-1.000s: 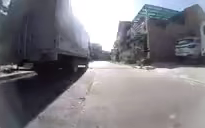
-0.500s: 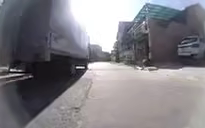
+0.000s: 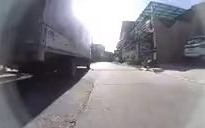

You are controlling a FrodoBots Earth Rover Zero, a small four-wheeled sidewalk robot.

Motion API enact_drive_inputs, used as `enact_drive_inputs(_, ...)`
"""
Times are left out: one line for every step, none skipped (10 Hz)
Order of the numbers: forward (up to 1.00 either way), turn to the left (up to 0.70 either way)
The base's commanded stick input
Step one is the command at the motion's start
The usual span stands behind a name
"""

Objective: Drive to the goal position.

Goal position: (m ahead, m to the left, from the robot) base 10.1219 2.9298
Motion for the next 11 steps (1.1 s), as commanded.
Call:
enact_drive_inputs(0.7,0.0)
enact_drive_inputs(0.7,0.0)
enact_drive_inputs(0.7,0.0)
enact_drive_inputs(0.7,0.0)
enact_drive_inputs(0.7,0.0)
enact_drive_inputs(0.7,0.0)
enact_drive_inputs(0.7,0.0)
enact_drive_inputs(0.7,0.0)
enact_drive_inputs(0.7,0.0)
enact_drive_inputs(0.7,0.0)
enact_drive_inputs(0.7,0.0)
